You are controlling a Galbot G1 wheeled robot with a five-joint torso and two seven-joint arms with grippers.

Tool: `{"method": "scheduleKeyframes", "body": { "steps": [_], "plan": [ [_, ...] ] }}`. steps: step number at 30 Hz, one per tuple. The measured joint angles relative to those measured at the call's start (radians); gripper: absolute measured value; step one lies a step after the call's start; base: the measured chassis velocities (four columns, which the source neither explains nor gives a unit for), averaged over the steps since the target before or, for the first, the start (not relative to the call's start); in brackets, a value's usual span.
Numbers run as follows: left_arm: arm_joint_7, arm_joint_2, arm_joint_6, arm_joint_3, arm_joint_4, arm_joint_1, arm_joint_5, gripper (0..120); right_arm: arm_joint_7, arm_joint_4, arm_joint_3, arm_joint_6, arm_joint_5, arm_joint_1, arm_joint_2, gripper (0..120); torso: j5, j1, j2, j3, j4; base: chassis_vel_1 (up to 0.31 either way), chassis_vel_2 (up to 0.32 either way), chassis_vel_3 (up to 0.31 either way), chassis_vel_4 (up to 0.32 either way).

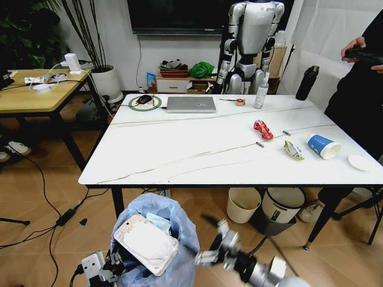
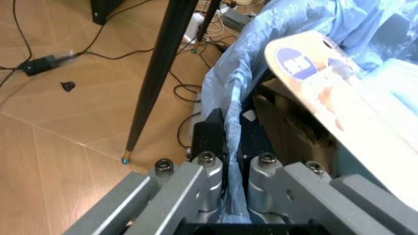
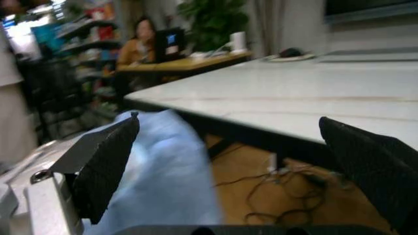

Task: Pick up the trash bin and place the trash from the table into it.

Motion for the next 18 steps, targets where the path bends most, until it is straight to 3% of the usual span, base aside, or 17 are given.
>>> {"method": "scheduleKeyframes", "body": {
  "steps": [4, 8, 10, 12, 15, 17, 18],
  "plan": [
    [0.002, 0.010, -0.003, 0.006, 0.007, -0.009, -0.001, 0, -0.019, -0.050, 0.135, 0.022, -0.004, -0.040, 0.088, 100, -0.0002, 0.000, 0.000, 0.000, 0.0002, 0.000, 0.000, 0.000, 0.000],
    [0.004, 0.028, -0.003, 0.015, 0.018, -0.030, -0.006, 0, 0.005, -0.114, 0.256, -0.022, -0.057, -0.034, 0.195, 100, 0.0000, 0.000, 0.000, 0.000, -0.0002, 0.000, 0.000, 0.000, 0.000],
    [0.004, 0.038, -0.003, 0.021, 0.023, -0.035, -0.008, 0, 0.166, -0.124, 0.279, -0.091, -0.102, 0.023, 0.234, 100, 0.0002, 0.000, 0.000, 0.000, 0.0000, 0.000, 0.000, 0.000, 0.000],
    [0.004, 0.041, -0.003, 0.022, 0.024, -0.035, -0.008, 0, 0.193, -0.124, 0.280, -0.109, -0.103, 0.036, 0.232, 100, 0.0000, 0.000, 0.000, 0.000, 0.0000, 0.000, 0.000, 0.000, 0.000],
    [0.004, 0.048, -0.004, 0.022, 0.027, -0.034, -0.011, 0, 0.337, -0.131, 0.276, -0.247, -0.068, 0.151, 0.168, 100, -0.0003, 0.000, 0.000, 0.000, 0.0003, 0.000, 0.000, 0.000, 0.000],
    [0.005, 0.046, -0.004, 0.021, 0.026, -0.031, -0.011, 0, 0.355, -0.149, 0.273, -0.353, -0.029, 0.236, 0.130, 100, 0.0001, 0.000, 0.000, 0.000, 0.0000, 0.000, 0.000, 0.000, 0.000],
    [0.005, 0.046, -0.004, 0.021, 0.026, -0.031, -0.011, 0, 0.355, -0.149, 0.273, -0.353, -0.029, 0.236, 0.130, 100, 0.0001, 0.000, 0.000, 0.000, 0.0000, 0.000, 0.000, 0.000, 0.000]
  ]
}}
